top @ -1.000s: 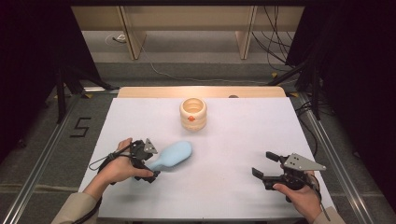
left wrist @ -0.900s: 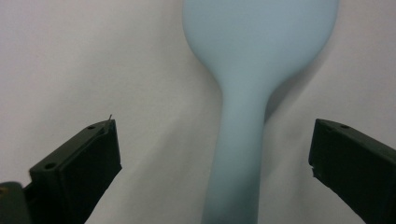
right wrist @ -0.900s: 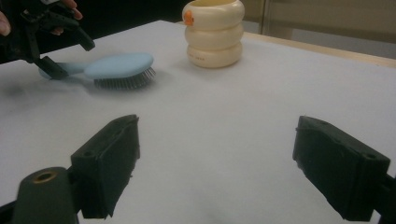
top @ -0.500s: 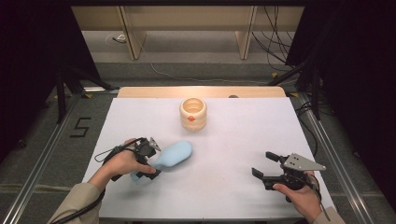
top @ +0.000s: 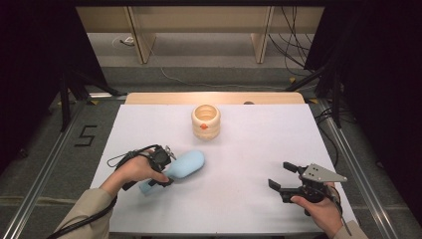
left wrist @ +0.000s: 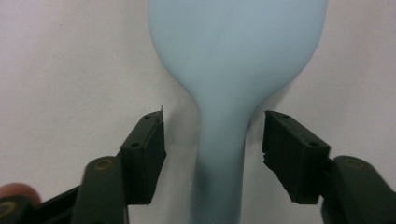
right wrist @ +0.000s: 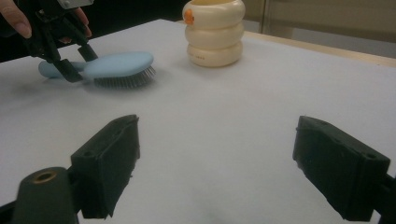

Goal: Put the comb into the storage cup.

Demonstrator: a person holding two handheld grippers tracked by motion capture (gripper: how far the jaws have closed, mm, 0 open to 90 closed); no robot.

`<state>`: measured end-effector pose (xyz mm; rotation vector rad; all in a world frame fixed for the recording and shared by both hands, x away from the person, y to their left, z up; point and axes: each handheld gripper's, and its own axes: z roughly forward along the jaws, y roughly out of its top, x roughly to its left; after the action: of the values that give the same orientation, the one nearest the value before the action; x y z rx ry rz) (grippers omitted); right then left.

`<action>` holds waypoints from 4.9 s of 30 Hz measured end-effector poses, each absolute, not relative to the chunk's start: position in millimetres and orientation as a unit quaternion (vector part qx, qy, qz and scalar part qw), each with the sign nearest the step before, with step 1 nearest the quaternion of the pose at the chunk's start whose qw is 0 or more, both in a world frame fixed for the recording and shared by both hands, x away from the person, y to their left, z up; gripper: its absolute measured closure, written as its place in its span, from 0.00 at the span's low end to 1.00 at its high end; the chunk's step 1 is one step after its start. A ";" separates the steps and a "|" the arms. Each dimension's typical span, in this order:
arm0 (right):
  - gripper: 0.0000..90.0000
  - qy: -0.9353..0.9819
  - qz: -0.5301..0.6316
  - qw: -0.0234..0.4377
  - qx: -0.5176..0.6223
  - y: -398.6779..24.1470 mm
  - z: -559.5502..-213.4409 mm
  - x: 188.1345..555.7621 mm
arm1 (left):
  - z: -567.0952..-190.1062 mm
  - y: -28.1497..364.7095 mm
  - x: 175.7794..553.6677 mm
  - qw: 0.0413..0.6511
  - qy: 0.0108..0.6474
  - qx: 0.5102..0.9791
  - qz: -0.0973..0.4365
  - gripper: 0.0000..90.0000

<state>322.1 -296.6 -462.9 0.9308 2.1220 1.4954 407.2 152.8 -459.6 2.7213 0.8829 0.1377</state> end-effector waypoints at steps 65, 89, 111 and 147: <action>0.17 0.757 0.529 0.189 0.332 -296.1 -463.7 322.4 | -447.6 136.2 401.7 0.175 0.341 0.921 0.069 0.77; 0.17 0.757 0.529 0.190 0.333 -296.2 -463.5 322.2 | -434.5 135.9 377.5 0.386 0.414 0.812 0.145 0.77; 0.16 0.755 0.530 0.203 0.329 -295.1 -463.7 322.5 | -439.2 127.8 367.4 0.456 0.429 0.761 0.167 0.77; 0.16 0.748 0.565 0.157 0.311 -244.8 -460.0 339.2 | -428.1 102.6 364.7 0.481 0.404 0.760 0.167 0.77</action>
<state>339.2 -244.8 -460.0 0.8912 2.1415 1.6162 364.7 102.6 -428.1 1.8544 0.9841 0.4082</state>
